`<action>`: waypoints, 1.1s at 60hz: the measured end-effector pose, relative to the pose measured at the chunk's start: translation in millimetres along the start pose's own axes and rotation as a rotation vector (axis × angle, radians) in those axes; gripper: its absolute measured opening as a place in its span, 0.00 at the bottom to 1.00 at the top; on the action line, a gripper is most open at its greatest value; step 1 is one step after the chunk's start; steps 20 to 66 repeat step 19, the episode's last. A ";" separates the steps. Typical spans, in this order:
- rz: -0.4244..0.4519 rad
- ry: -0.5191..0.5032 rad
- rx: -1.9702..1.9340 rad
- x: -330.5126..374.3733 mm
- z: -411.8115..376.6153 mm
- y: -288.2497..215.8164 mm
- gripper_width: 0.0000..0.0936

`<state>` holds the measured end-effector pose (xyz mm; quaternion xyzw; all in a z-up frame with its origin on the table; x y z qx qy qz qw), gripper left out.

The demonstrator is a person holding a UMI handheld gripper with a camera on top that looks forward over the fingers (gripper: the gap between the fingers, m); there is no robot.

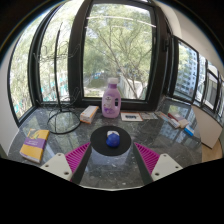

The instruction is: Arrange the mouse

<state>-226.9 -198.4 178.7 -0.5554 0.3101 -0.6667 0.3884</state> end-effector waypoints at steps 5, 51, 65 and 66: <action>0.005 0.010 0.003 19.1 -4.0 4.8 0.91; 0.020 0.018 0.003 45.4 -9.5 8.1 0.91; 0.020 0.018 0.003 45.4 -9.5 8.1 0.91; 0.020 0.018 0.003 45.4 -9.5 8.1 0.91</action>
Point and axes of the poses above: the point between the fingertips, and its own axes, seen from behind it with the camera up: z to the right, y down, x backward, against the way the camera looks, the point moved 3 cm from there along x, backward, against the way the camera looks, and after that the axes turned 8 degrees about x, right-handed, at the moved point
